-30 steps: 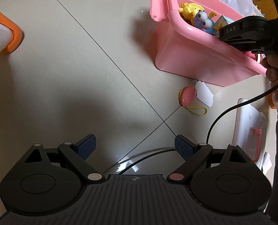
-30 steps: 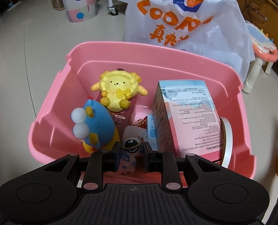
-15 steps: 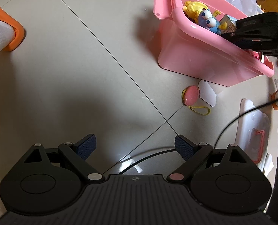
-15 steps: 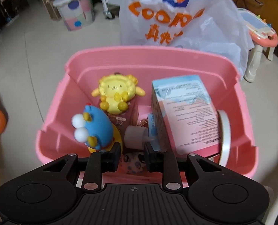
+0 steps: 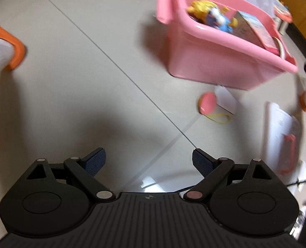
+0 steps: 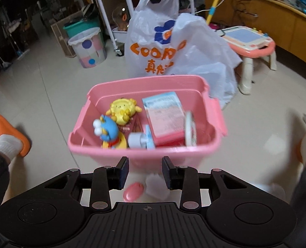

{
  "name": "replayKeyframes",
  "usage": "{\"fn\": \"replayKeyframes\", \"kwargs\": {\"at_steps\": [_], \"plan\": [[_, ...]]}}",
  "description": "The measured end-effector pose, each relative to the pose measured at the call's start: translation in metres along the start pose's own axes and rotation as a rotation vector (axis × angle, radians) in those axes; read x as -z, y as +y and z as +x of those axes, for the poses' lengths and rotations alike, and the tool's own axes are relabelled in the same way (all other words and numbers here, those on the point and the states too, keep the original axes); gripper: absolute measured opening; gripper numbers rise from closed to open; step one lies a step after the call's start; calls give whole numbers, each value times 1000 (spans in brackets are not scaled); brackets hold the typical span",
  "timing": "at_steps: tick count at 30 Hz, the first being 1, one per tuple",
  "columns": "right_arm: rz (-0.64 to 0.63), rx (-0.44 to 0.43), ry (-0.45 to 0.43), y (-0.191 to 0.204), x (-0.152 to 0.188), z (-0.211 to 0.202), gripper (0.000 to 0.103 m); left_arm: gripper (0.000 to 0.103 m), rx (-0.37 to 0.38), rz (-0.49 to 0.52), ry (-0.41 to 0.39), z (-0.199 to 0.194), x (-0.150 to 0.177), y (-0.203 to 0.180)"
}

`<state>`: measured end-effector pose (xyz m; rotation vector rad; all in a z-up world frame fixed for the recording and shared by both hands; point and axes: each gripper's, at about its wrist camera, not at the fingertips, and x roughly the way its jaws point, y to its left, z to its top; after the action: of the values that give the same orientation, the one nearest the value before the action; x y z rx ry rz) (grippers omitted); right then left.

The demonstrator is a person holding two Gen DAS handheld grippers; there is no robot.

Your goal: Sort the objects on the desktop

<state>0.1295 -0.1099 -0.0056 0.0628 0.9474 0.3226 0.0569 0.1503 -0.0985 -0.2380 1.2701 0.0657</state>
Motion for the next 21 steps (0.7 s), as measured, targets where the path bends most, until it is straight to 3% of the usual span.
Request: {"fn": "replayKeyframes", "kwargs": {"at_steps": [4,8,12,17,21], "plan": [[33,51,11,-16,23,-20,35,93,-21,41,-59,-5,11,-8],[-64,104,-13,-19,38,-37,38,93,-24,68,-116,-15,17,-15],[-33,105,-15,-34,62,-51,39,93,-22,113,-148,-25,21,-25],[12,94,33,-46,98,-55,39,93,-130,177,-207,-33,25,-44],[-6,63,19,-45,102,-57,40,93,-162,161,-214,-33,28,-58]]}}
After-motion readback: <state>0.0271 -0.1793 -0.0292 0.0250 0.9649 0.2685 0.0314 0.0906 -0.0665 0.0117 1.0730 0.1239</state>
